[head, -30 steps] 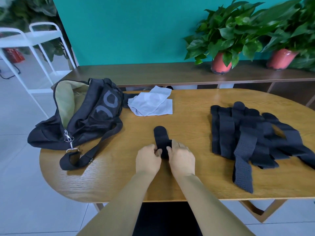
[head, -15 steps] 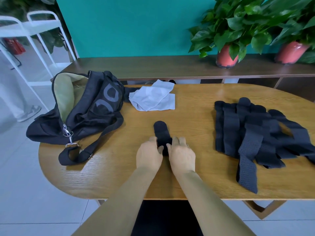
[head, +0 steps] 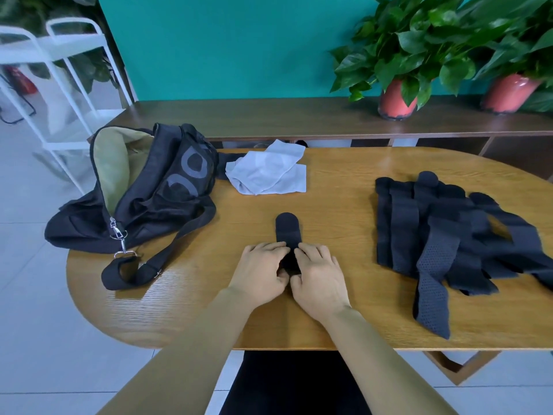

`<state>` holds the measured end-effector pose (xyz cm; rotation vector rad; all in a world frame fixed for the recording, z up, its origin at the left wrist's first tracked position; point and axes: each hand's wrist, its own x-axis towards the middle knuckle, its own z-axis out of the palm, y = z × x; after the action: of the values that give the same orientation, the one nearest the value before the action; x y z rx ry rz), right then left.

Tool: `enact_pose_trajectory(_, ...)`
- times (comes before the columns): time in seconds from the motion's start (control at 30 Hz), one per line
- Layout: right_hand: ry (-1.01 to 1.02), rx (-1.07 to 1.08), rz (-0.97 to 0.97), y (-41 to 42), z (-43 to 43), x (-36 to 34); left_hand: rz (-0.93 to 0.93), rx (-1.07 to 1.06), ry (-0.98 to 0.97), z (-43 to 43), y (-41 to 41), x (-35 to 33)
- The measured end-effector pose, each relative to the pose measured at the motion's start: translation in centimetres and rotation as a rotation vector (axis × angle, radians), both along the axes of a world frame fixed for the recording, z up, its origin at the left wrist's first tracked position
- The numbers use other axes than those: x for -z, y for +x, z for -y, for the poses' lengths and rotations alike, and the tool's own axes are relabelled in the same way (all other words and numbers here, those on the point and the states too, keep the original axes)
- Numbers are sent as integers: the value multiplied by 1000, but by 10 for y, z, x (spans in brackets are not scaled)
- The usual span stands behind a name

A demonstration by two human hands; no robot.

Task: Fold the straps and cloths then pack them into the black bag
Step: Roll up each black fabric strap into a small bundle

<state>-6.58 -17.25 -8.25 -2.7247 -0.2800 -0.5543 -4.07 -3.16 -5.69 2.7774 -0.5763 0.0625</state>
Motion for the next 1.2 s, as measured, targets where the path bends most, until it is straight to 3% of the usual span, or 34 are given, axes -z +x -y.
enact_pose_trajectory(0.2,63,-52,-122,-10,10,-7,-27,23,-128,-4,-2,-2)
enact_pose_trajectory(0.4,155,14,13,-24,8,-10,-76,-53,-412,-5,-25,1)
enact_pose_trajectory(0.57,264,135,-21,-17,-4,-12,-46,-180,-478,1,-28,7)
enact_pose_trajectory(0.9,106,272,126,10,-16,-6,-58,-336,-423,8,-7,1)
enact_pose_trajectory(1.2,-77,312,69,18,-24,-5,-123,-342,-337,8,5,-2)
